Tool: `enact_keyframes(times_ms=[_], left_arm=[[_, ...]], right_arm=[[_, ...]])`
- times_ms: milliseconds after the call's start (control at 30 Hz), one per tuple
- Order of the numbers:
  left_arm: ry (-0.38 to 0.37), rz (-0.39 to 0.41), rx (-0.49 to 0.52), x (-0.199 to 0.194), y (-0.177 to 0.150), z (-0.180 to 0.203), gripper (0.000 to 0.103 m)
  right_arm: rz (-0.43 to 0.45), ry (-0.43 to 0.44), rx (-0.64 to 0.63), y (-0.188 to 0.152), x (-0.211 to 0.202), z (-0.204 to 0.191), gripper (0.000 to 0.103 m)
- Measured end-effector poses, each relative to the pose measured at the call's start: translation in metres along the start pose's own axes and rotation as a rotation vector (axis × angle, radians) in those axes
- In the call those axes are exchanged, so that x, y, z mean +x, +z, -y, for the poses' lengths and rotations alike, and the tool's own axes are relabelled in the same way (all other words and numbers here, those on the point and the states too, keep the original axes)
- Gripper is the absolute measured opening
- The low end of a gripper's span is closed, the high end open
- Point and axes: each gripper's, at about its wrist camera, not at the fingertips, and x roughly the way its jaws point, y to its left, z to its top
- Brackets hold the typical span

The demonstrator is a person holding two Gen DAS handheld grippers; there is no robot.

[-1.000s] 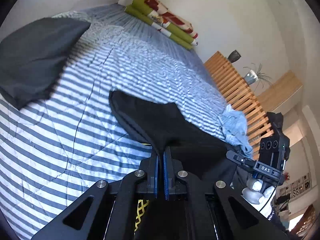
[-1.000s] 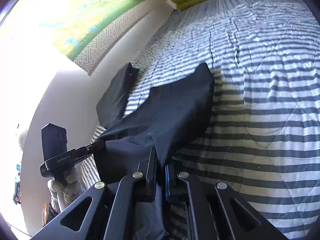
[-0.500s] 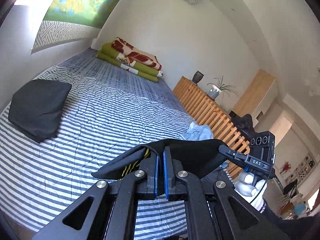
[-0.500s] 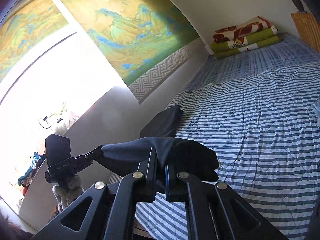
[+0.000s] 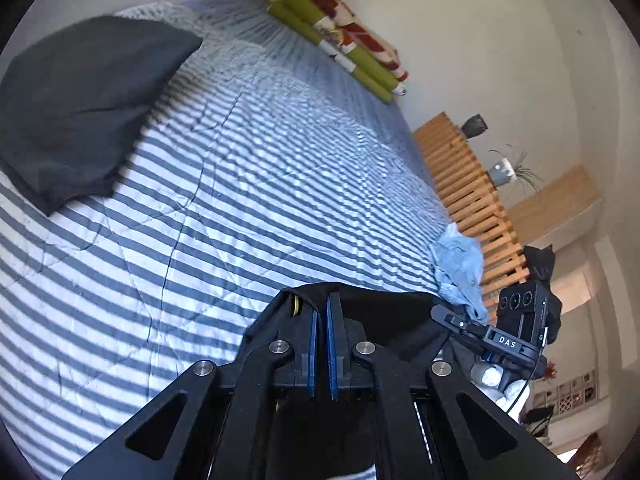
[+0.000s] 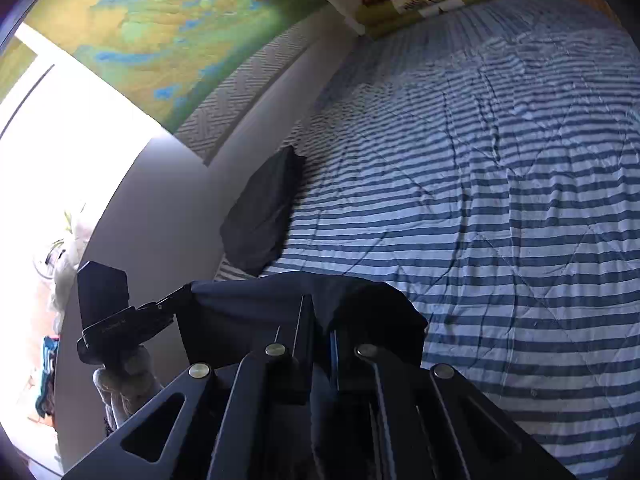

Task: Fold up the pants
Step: 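Lift the folded jacket off the bed with both grippers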

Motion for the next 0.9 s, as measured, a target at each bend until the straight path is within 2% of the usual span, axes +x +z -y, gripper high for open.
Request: enact_keyframes(times_ms=[167, 267, 367, 400, 467, 500, 533, 567, 633, 700, 733, 767, 833, 900], left_arm=[[0.036, -0.06, -0.073, 0.08, 0.035, -0.046, 0.003], [0.056, -0.082, -0.089, 0.106, 0.046, -0.061, 0.004], [0.085, -0.103, -0.087, 0.122, 0.054, -0.071, 0.006], [0.081, -0.114, -0.104, 0.124, 0.057, -0.074, 0.009], [0.044, -0.11, -0.145, 0.121, 0.06, -0.083, 0.028], [0.051, -0.085, -0.143, 0.114, 0.061, -0.084, 0.034], [0.078, -0.055, -0.127, 0.107, 0.061, -0.084, 0.045], [0.094, -0.034, -0.112, 0.099, 0.06, -0.084, 0.05], [0.075, -0.015, -0.107, 0.087, 0.056, -0.084, 0.05], [0.077, -0.014, -0.078, 0.082, 0.049, -0.08, 0.06], [0.086, -0.027, -0.064, 0.084, 0.044, -0.077, 0.065], [0.086, -0.055, -0.046, 0.089, 0.039, -0.075, 0.065], [0.099, -0.097, -0.018, 0.1, 0.028, -0.071, 0.065], [0.121, -0.124, -0.007, 0.114, 0.022, -0.068, 0.065]], right_arm=[[-0.069, -0.076, 0.102, 0.038, 0.078, 0.061, 0.005], [-0.1, -0.112, 0.112, 0.049, 0.104, 0.079, 0.005], [-0.128, -0.106, 0.121, 0.053, 0.116, 0.09, 0.007], [-0.142, -0.096, 0.132, 0.054, 0.118, 0.094, 0.009], [-0.18, -0.066, 0.179, 0.056, 0.117, 0.105, 0.012], [-0.187, -0.04, 0.205, 0.057, 0.114, 0.11, 0.013], [-0.184, -0.025, 0.22, 0.057, 0.107, 0.114, 0.017], [-0.172, -0.021, 0.225, 0.057, 0.098, 0.116, 0.02], [-0.146, -0.008, 0.217, 0.057, 0.082, 0.118, 0.026], [-0.116, 0.002, 0.215, 0.054, 0.062, 0.119, 0.03], [-0.1, -0.007, 0.202, 0.052, 0.055, 0.117, 0.036], [-0.09, -0.029, 0.175, 0.048, 0.049, 0.113, 0.046], [-0.075, -0.073, 0.115, 0.04, 0.046, 0.102, 0.055], [-0.091, -0.09, 0.073, 0.031, 0.054, 0.091, 0.055]])
